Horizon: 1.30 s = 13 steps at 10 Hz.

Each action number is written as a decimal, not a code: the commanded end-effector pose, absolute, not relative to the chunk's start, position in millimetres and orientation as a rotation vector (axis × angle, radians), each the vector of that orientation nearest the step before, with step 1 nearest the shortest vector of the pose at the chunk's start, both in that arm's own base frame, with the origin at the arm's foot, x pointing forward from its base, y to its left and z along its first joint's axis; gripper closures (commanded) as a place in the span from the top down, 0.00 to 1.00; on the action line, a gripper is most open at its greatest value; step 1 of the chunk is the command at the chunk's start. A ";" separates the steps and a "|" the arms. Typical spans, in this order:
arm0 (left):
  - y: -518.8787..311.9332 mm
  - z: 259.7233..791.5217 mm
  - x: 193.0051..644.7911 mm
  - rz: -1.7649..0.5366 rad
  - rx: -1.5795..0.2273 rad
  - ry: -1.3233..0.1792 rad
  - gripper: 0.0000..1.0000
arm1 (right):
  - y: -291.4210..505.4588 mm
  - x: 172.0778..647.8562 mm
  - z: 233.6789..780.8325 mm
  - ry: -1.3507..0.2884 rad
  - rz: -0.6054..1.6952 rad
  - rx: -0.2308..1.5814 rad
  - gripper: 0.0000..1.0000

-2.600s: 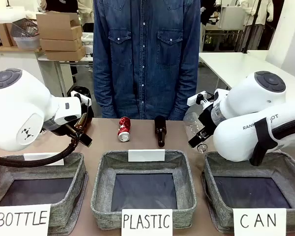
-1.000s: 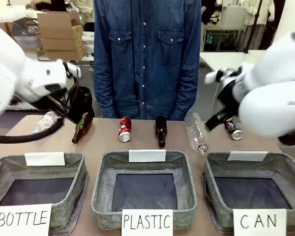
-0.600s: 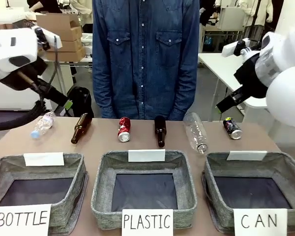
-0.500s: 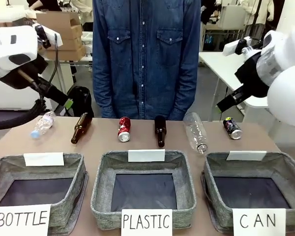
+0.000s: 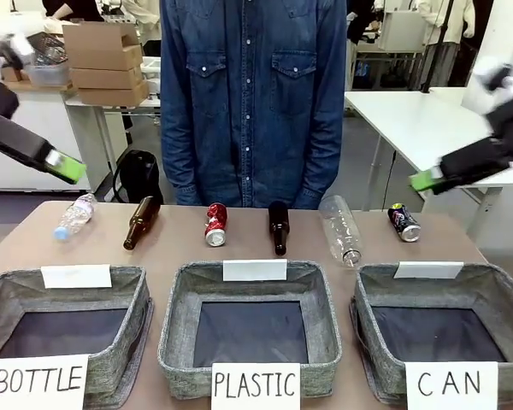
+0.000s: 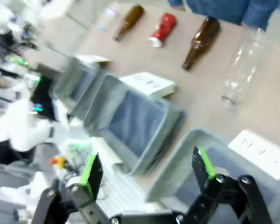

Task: Sort the can waste into the basket.
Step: Pick up the can waste from the table and place it in the right Fabric basket.

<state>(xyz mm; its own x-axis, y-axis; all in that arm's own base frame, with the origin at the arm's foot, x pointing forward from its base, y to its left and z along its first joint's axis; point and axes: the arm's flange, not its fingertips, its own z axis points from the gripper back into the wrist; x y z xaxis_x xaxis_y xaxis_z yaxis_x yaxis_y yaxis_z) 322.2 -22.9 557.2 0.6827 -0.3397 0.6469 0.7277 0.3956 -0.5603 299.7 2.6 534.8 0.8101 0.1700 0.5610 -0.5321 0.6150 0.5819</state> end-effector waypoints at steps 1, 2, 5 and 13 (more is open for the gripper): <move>6.3 552.0 337.1 -0.368 -1.334 -0.408 1.00 | -45.0 300.0 527.2 -0.364 0.034 1.156 1.00; 13.8 550.3 338.3 -0.324 -1.362 -0.451 1.00 | -57.3 294.6 523.9 -0.419 0.000 1.182 1.00; 21.6 551.9 339.5 -0.180 -1.141 -0.483 1.00 | -69.0 279.0 521.1 -0.713 -0.055 1.104 1.00; 36.8 549.7 336.5 -0.277 -1.313 -0.452 1.00 | -92.3 291.4 525.2 -0.480 -0.021 1.207 1.00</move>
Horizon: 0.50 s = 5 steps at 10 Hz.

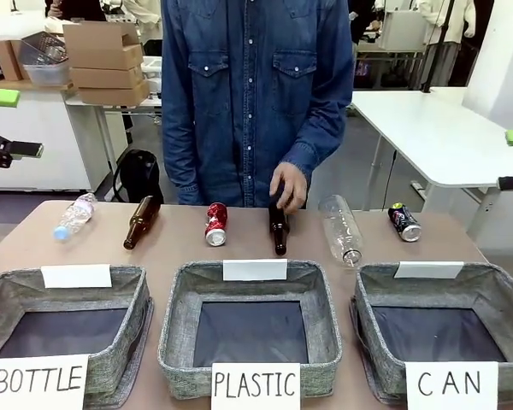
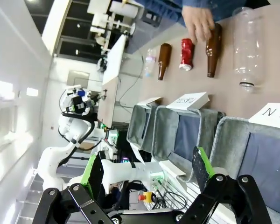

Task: Sort the can waste into the basket.
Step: Pick up the can waste from the table and place it in the right Fabric basket.

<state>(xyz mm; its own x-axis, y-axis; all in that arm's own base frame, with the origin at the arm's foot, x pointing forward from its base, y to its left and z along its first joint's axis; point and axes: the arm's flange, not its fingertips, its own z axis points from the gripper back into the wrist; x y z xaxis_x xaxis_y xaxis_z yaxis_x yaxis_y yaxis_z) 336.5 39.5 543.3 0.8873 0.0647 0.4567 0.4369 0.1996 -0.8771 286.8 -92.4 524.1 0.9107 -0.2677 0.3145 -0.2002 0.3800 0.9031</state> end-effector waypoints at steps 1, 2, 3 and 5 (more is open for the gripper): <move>23.4 557.4 353.0 -0.255 -1.230 -0.397 1.00 | -92.3 291.4 525.2 -0.480 -0.021 1.207 1.00; 7.0 563.1 378.1 -0.245 -1.172 -0.333 1.00 | -92.3 291.4 525.2 -0.480 -0.021 1.207 1.00; -14.4 566.2 405.8 -0.240 -1.112 -0.257 1.00 | -92.3 291.4 525.2 -0.480 -0.021 1.207 1.00; -62.1 562.7 459.4 -0.181 -1.014 -0.161 1.00 | -92.3 291.4 525.2 -0.480 -0.021 1.207 1.00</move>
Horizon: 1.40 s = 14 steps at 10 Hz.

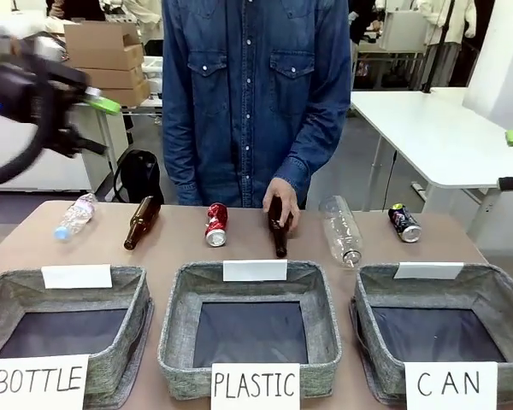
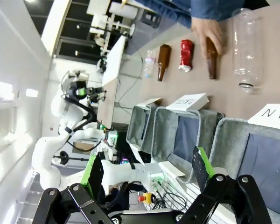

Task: Sort the can waste into the basket.
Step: Pick up the can waste from the table and place it in the right Fabric basket.

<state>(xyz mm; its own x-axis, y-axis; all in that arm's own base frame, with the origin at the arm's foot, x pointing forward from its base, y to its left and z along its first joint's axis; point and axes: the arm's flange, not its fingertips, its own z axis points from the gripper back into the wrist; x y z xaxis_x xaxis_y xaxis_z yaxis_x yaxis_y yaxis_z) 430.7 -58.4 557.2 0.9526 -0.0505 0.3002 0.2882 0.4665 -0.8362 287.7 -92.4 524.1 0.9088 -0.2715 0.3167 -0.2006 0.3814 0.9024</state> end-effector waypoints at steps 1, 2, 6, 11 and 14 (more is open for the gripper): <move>-81.0 555.7 483.4 -0.089 -0.944 -0.161 1.00 | -92.3 291.4 525.2 -0.480 -0.021 1.207 1.00; -92.5 548.4 497.6 -0.076 -0.911 -0.106 1.00 | -92.3 291.4 525.2 -0.480 -0.021 1.207 1.00; 14.4 564.7 419.6 -0.161 -1.050 -0.119 1.00 | -92.3 291.4 525.2 -0.480 -0.021 1.207 1.00; 56.3 548.5 380.9 -0.062 -1.070 -0.153 1.00 | -92.3 291.4 525.2 -0.480 -0.021 1.207 1.00; 21.9 554.7 439.5 -0.174 -1.041 0.006 1.00 | -92.3 291.4 525.2 -0.480 -0.021 1.207 1.00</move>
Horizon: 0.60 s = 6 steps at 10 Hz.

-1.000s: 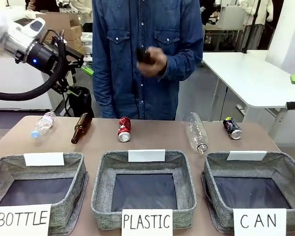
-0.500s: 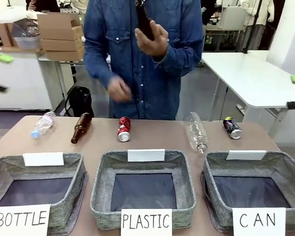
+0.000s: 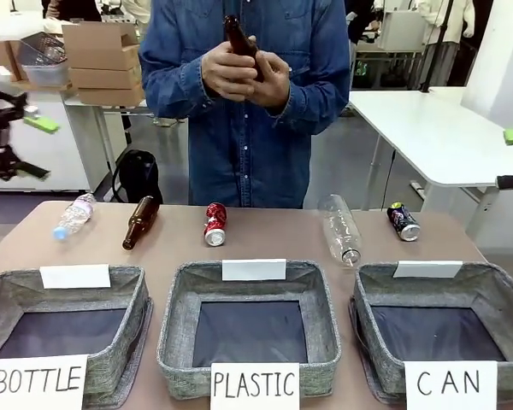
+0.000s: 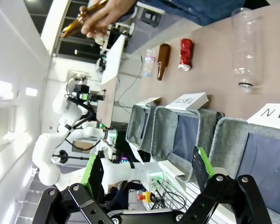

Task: Sort the can waste into the basket.
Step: Pick up the can waste from the table and place it in the right Fabric basket.

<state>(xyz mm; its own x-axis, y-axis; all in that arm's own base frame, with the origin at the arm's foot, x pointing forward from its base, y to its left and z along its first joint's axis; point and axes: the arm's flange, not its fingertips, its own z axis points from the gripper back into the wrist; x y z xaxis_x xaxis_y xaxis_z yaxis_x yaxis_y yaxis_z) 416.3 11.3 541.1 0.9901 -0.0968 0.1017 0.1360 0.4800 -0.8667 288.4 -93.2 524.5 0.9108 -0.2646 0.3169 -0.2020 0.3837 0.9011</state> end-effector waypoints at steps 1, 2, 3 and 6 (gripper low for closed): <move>27.8 556.7 442.1 -0.167 -1.059 0.029 1.00 | -92.3 291.4 525.2 -0.480 -0.021 1.207 1.00; 43.2 556.1 432.1 -0.078 -1.035 0.029 1.00 | -92.3 291.4 525.2 -0.480 -0.021 1.207 1.00; 71.9 555.6 409.8 -0.010 -1.025 0.020 1.00 | -92.3 291.4 525.2 -0.480 -0.021 1.207 1.00; 174.8 549.6 306.4 0.125 -1.032 -0.078 1.00 | -92.3 291.4 525.2 -0.480 -0.021 1.207 1.00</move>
<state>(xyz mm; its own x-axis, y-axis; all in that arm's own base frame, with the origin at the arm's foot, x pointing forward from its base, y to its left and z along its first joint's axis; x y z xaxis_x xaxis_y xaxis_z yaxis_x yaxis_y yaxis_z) 333.7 164.6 552.0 0.9930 0.1173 -0.0097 -0.0683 0.5069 -0.8593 288.5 -93.3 524.4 0.9109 -0.2645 0.3167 -0.2019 0.3836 0.9011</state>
